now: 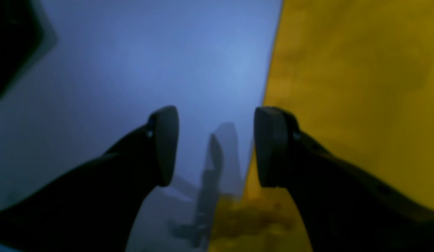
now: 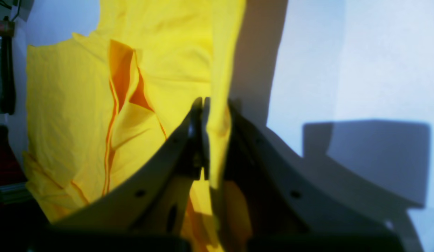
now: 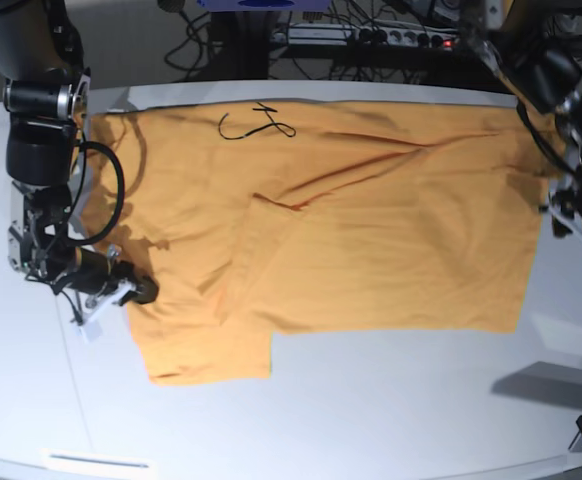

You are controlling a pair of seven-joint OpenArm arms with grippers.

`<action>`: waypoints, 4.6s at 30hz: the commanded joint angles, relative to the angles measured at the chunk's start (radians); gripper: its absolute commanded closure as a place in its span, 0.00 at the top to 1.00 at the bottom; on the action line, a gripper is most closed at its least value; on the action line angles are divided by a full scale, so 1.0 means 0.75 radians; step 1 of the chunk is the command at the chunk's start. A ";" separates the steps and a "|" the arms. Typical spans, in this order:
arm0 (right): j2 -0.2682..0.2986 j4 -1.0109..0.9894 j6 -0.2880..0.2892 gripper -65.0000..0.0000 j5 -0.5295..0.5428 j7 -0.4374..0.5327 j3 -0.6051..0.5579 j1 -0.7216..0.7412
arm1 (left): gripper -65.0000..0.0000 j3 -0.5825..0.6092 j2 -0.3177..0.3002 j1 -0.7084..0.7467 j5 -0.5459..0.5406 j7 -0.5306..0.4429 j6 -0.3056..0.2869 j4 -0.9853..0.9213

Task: Fold the T-shirt properly
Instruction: 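Lower both grippers to the shirt's side edges near the hem and grasp, then lift the hem side with both grippers and fold it over toward the collar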

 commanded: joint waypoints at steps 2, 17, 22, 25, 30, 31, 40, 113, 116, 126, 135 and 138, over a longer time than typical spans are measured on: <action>0.000 -0.017 -0.054 0.00 -0.130 -0.118 -0.009 -0.017 | 0.53 0.009 -0.063 -0.090 -0.012 -0.067 0.008 -0.087; 0.004 -0.015 -0.052 0.00 -0.130 -0.116 -0.009 -0.017 | 0.94 0.011 -0.155 -0.461 -0.012 -0.318 0.008 -0.730; 0.006 -0.015 -0.052 0.00 -0.130 -0.116 -0.009 -0.017 | 0.94 0.058 -0.176 -0.573 -0.016 -0.392 0.008 -0.910; 0.006 -0.015 -0.052 0.00 -0.130 -0.116 -0.009 -0.017 | 0.94 0.197 -0.176 -0.633 -0.024 -0.467 0.008 -1.010; 0.009 -0.015 -0.052 0.00 -0.130 -0.116 -0.011 -0.017 | 0.94 0.266 -0.176 -0.714 -0.024 -0.506 0.008 -1.126; 0.009 -0.015 -0.052 0.00 -0.130 -0.116 -0.011 -0.017 | 0.94 0.266 -0.176 -0.721 -0.024 -0.506 0.008 -1.143; 0.011 -0.015 -0.052 0.00 -0.132 -0.116 -0.013 -0.017 | 0.94 0.264 -0.225 -0.686 -0.030 -0.508 0.008 -1.182; 0.006 -0.015 -0.050 0.00 -0.134 -0.118 -0.022 -0.019 | 0.00 0.170 -0.082 -0.371 -0.028 -0.400 0.008 -0.887; 0.009 -0.015 -0.050 0.00 -0.136 -0.118 -0.022 -0.019 | 0.00 0.170 -0.082 -0.340 -0.028 -0.382 0.008 -0.803; 0.006 0.235 -0.047 0.00 -0.136 -0.122 -0.022 -0.064 | 0.00 0.170 -0.078 -0.348 -0.028 -0.332 0.008 -0.650; 0.011 0.390 -0.045 0.00 -0.136 -0.122 -0.024 -0.066 | 0.00 0.180 -0.059 -0.340 -0.028 -0.294 0.008 -0.476; 0.011 0.441 -0.045 0.00 -0.134 -0.122 -0.024 -0.064 | 0.00 0.180 -0.059 -0.340 -0.028 -0.220 0.008 -0.414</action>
